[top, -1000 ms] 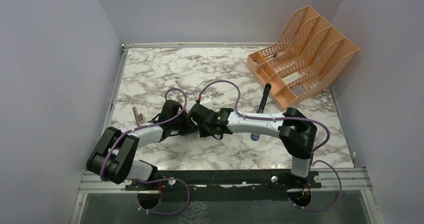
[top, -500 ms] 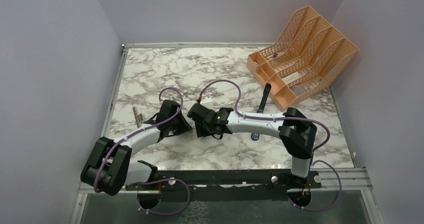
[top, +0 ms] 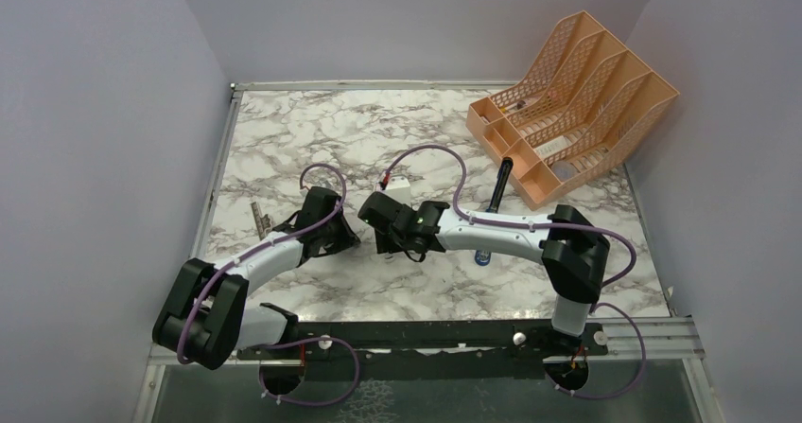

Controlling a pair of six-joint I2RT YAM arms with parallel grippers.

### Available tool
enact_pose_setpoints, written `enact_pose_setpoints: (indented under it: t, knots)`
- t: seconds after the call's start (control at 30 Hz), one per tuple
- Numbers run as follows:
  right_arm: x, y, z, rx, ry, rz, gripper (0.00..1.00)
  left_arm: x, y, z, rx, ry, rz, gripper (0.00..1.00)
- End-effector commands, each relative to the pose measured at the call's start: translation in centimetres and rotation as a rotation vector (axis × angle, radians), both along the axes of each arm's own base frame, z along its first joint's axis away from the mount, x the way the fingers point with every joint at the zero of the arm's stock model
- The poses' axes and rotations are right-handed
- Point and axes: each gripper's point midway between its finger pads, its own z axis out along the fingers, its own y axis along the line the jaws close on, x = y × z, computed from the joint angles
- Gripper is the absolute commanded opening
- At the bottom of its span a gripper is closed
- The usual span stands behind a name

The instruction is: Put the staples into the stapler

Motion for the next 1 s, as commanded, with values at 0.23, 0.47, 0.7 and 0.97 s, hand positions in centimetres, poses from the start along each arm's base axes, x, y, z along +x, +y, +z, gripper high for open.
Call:
enact_pose_setpoints:
  t: [0.23,0.47,0.7,0.97]
  knots:
    - [-0.6,0.1,-2.6,-0.043,0.037,0.03,0.57,0.4,1.3,0.5,0.043,-0.023,0.03,0.14]
    - [-0.8,0.5,-5.0,-0.047,0.081,0.06,0.57,0.3,1.2,0.2,-0.007,-0.009,0.038,0.15]
    - [-0.6,0.3,-6.6,-0.076,0.087,0.062,0.54,0.5,1.5,0.4,0.004,-0.015,0.032,0.15]
    - [0.3,0.5,-7.4,-0.093,0.07,0.059,0.4,0.9,2.6,1.6,0.044,-0.056,0.078,0.15]
